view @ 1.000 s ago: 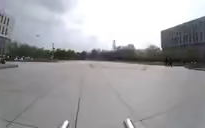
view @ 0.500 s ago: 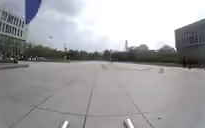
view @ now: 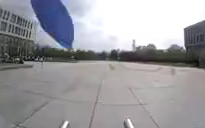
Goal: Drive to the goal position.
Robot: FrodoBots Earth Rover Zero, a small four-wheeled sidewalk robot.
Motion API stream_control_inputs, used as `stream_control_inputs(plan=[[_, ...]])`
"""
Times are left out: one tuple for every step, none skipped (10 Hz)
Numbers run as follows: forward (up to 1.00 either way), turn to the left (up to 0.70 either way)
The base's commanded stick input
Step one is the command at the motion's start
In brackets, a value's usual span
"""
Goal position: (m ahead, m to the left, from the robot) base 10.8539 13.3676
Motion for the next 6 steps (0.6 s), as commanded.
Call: stream_control_inputs(plan=[[1.00, 0.00], [1.00, 0.00], [1.00, 0.00], [1.00, 0.06], [1.00, 0.36], [1.00, 0.26]])
